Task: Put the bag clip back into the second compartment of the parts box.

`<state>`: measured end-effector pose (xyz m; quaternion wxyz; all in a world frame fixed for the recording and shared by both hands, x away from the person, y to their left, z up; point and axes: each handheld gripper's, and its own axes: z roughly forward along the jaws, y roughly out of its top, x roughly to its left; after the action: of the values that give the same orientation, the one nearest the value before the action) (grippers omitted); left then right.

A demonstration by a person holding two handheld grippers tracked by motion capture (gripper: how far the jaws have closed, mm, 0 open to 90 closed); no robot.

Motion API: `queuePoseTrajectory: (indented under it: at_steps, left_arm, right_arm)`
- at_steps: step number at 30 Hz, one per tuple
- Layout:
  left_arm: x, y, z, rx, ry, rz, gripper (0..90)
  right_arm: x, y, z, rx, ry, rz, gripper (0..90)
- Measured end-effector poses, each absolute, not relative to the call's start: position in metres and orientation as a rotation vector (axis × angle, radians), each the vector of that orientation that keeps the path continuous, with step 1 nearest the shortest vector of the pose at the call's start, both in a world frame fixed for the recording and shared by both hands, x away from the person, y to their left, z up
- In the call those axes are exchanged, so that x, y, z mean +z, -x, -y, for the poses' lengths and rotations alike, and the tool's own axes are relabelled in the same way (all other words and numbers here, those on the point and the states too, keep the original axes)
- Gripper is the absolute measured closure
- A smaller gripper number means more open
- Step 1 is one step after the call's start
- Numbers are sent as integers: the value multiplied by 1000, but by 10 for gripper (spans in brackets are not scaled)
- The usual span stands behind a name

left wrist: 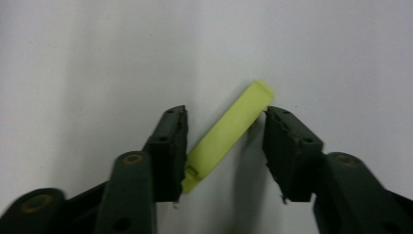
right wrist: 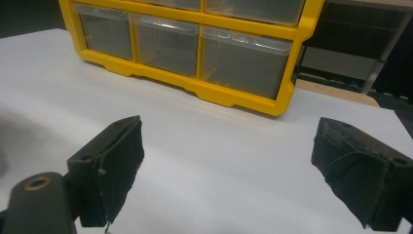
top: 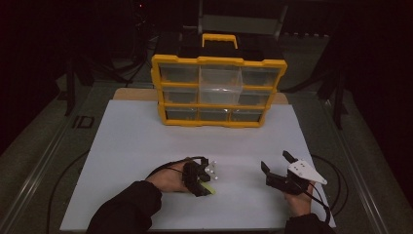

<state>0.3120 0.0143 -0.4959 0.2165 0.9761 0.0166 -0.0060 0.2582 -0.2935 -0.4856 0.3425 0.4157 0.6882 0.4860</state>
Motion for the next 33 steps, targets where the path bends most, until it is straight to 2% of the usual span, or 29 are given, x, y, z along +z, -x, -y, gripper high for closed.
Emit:
queuePoseTrajectory:
  at_steps: [4, 5, 8, 33]
  left_arm:
    - [-495, -313, -15, -23, -2714, -50, 702]
    - [-494, -313, -15, -28, -2717, -52, 702]
    - [-494, -314, -15, -36, -2722, -59, 779]
    - [-469, -325, -34, 12, -2651, -173, 781]
  right_arm:
    - [-486, -258, 293, 1265, -1080, -1791, 115]
    - [-486, -258, 293, 1264, -1079, -1792, 115]
    - [-486, -258, 293, 1265, -1076, -1795, 115]
    - [-487, -258, 292, 1278, -1066, -1807, 115]
